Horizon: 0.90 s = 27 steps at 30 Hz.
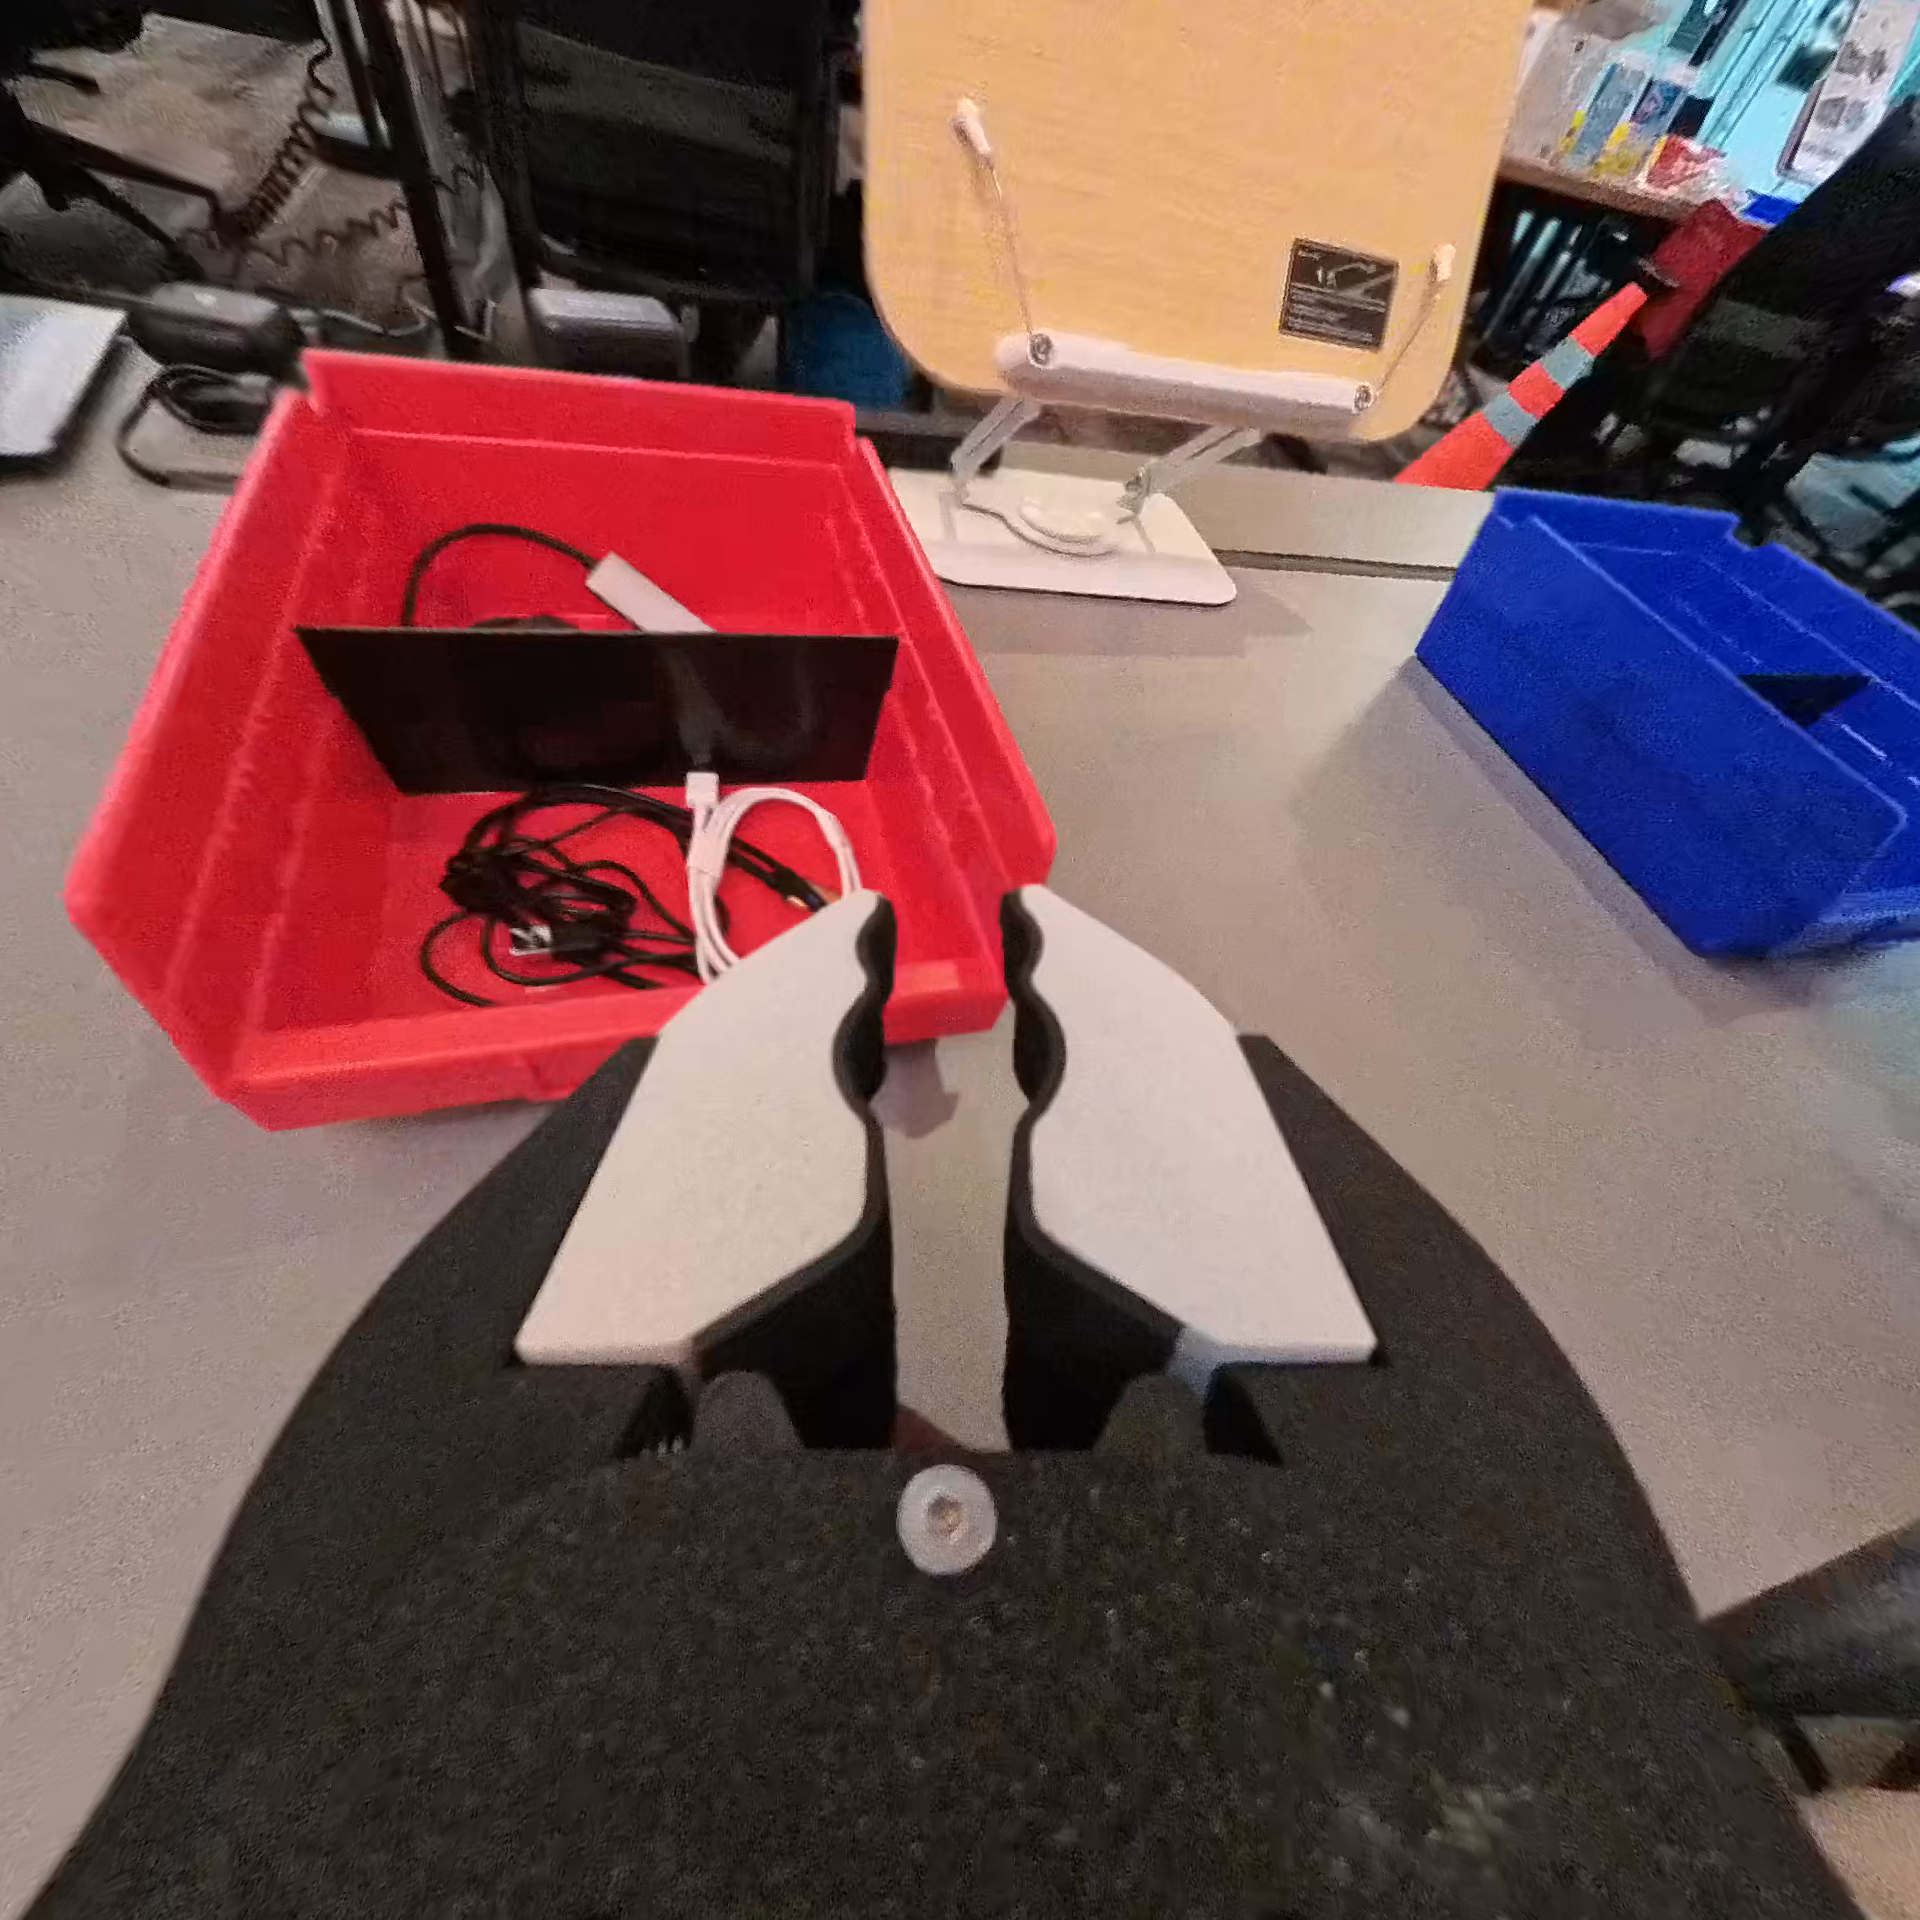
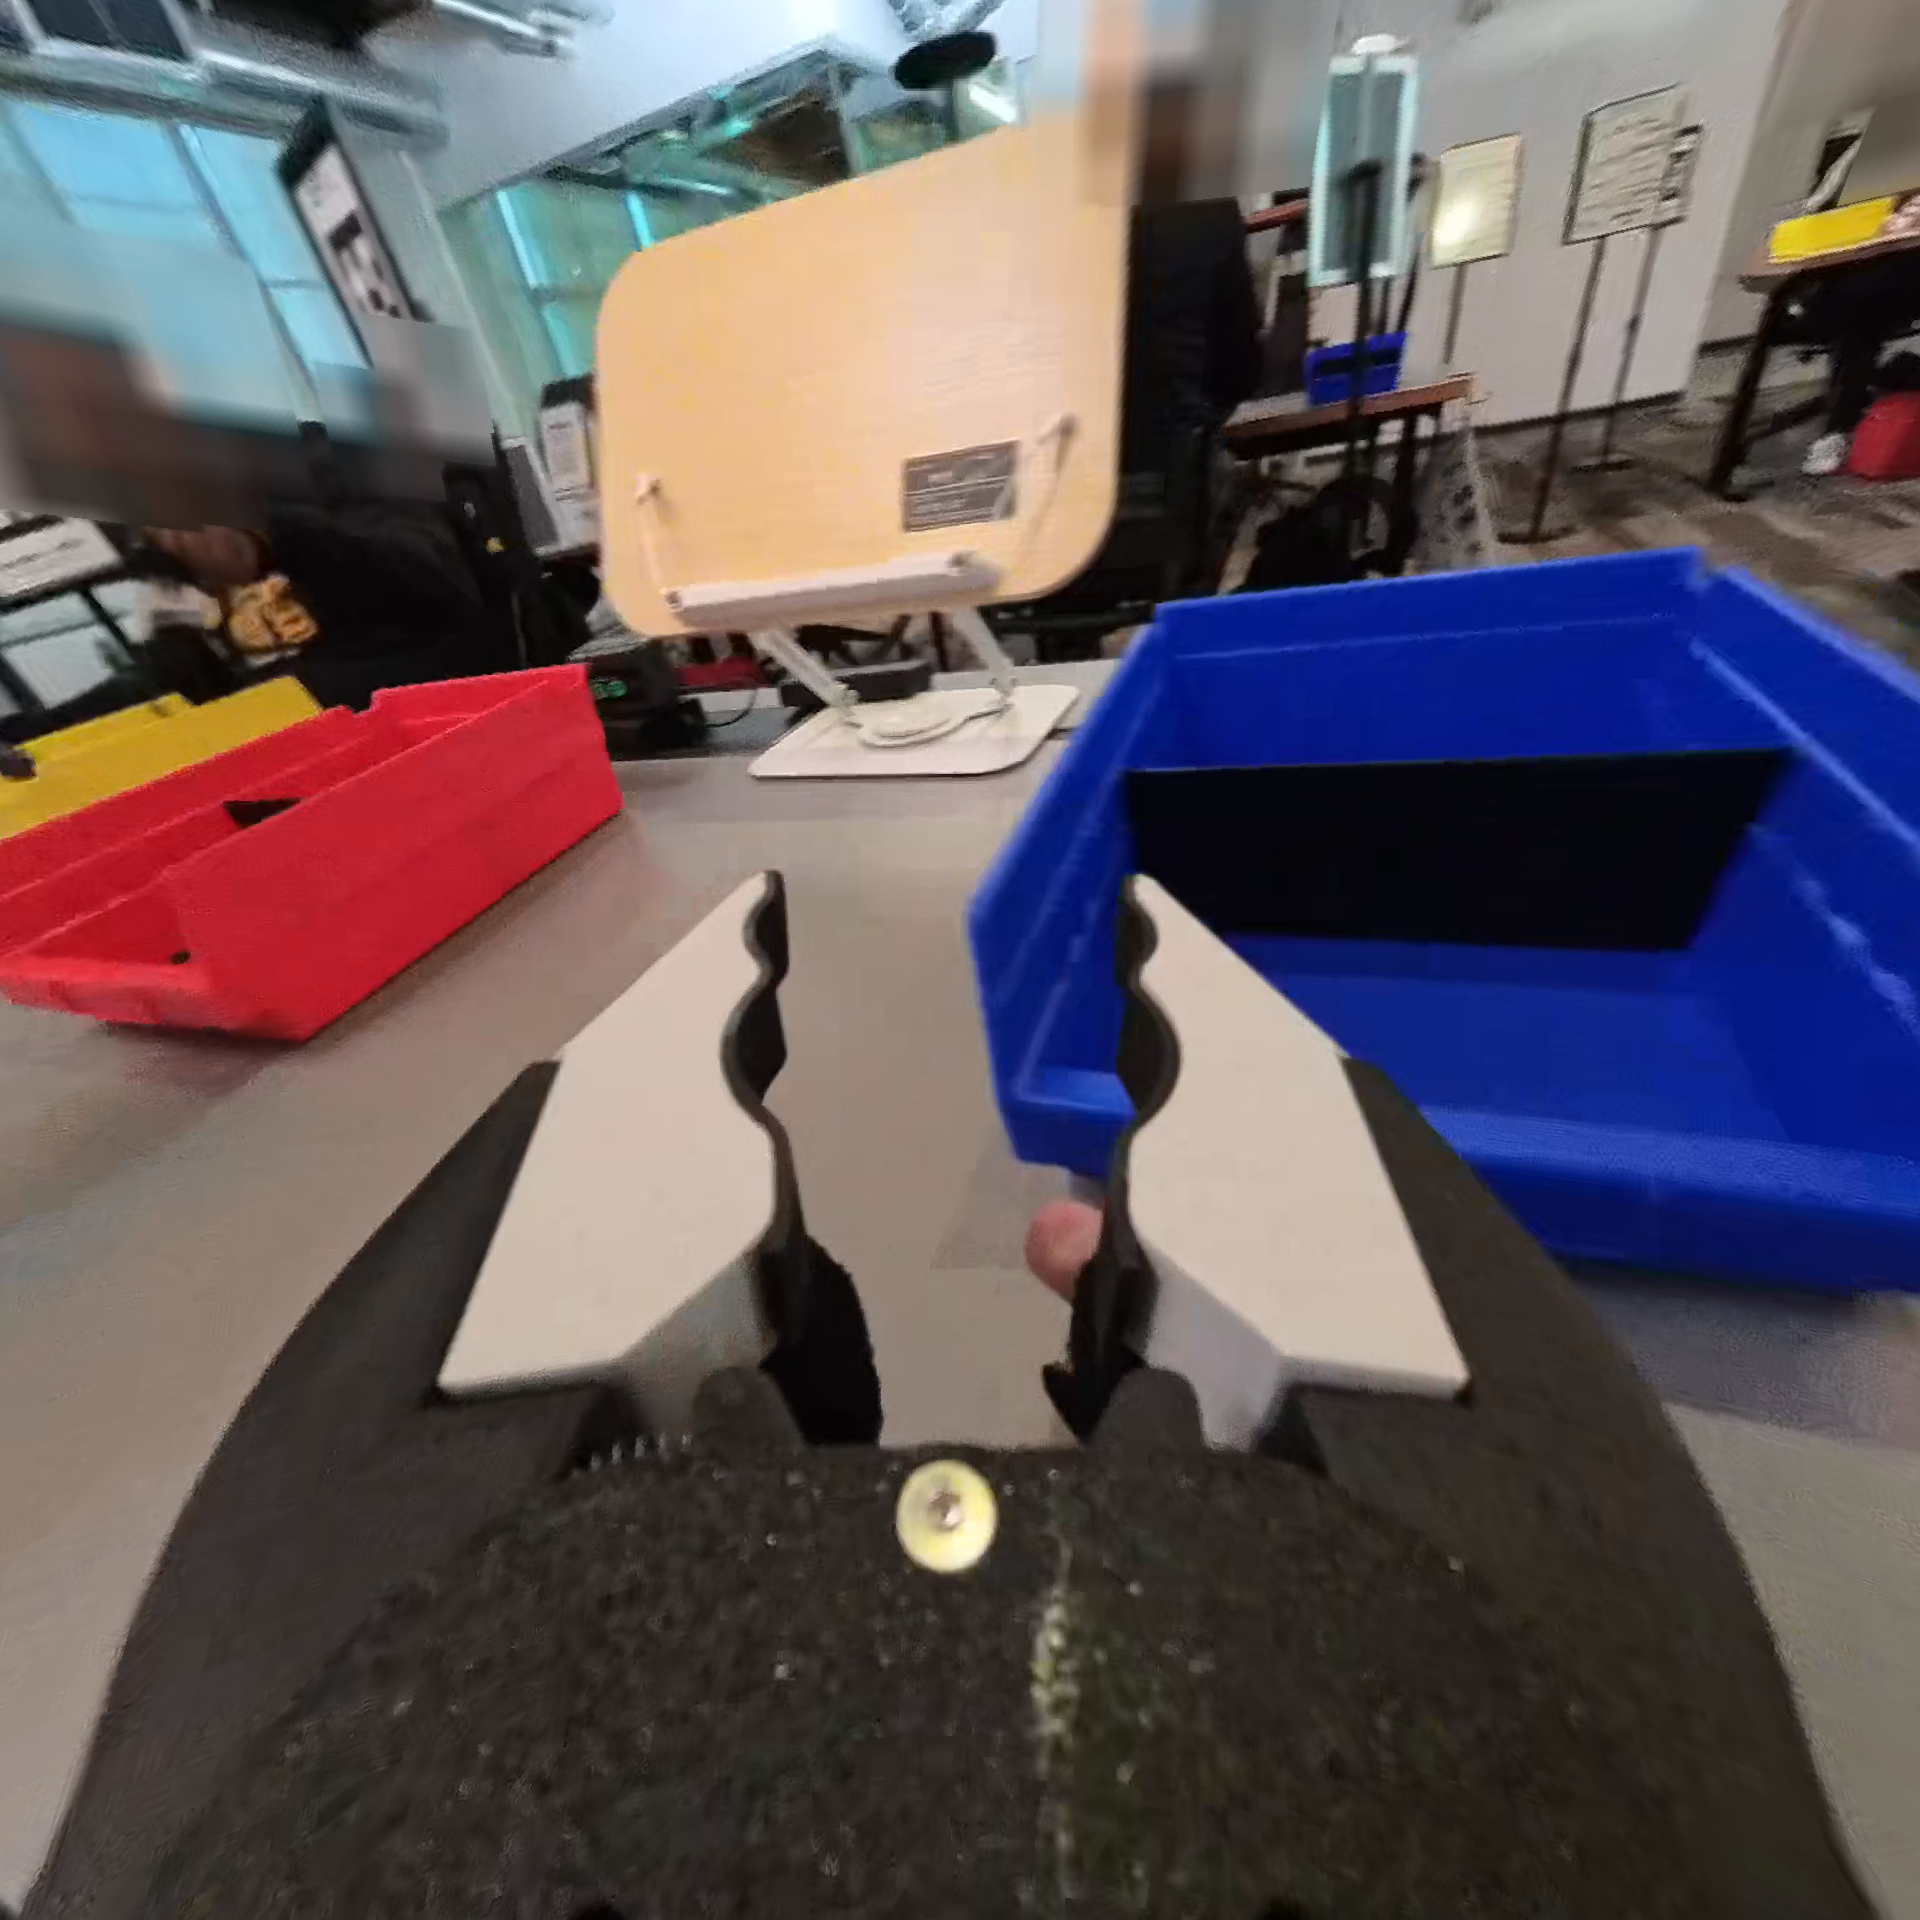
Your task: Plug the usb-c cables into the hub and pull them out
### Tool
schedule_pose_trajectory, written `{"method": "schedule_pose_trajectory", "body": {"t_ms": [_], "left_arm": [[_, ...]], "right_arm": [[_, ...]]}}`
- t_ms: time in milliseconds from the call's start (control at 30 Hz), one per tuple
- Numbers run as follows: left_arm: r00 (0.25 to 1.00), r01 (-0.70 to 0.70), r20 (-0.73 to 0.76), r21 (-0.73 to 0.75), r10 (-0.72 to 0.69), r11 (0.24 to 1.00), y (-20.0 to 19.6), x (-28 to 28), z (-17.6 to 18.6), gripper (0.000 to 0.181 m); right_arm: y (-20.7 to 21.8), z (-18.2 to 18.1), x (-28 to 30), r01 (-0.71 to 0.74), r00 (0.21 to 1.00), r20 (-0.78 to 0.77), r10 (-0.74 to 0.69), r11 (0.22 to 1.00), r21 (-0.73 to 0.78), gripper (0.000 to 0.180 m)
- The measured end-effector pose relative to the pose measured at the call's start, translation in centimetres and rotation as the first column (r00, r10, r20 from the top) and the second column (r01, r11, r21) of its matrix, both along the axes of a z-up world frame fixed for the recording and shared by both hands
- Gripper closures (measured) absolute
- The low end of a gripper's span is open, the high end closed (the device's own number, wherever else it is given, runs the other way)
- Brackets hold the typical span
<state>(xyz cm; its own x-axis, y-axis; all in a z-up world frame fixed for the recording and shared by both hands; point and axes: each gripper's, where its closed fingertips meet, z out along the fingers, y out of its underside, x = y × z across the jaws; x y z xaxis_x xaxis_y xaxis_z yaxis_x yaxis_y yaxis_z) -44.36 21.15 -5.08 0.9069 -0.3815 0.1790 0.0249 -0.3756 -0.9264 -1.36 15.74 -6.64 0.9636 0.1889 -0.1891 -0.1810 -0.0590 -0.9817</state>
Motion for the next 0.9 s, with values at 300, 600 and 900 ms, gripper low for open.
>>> {"method": "schedule_pose_trajectory", "body": {"t_ms": [300,600,900], "left_arm": [[0.968,-0.063,-0.234,0.117,0.089,0.991,0.6,-0.8,-6.3,0.158],[0.982,-0.037,-0.186,0.005,0.037,0.999,0.6,-0.1,-8.3,0.151],[0.954,-0.124,-0.281,-0.05,0.105,0.991,0.7,-1.0,-9.7,0.136]], "right_arm": [[0.3,-2.7,7.0,0.177,0.984,0.023,-0.176,0.98,-0.095,0.118],[1.9,-5.0,3.3,0.091,0.995,0.052,-0.082,0.977,-0.191,0.119],[2.3,-5.7,3.7,0.109,0.994,0.056,-0.099,0.969,-0.22,0.123]]}}
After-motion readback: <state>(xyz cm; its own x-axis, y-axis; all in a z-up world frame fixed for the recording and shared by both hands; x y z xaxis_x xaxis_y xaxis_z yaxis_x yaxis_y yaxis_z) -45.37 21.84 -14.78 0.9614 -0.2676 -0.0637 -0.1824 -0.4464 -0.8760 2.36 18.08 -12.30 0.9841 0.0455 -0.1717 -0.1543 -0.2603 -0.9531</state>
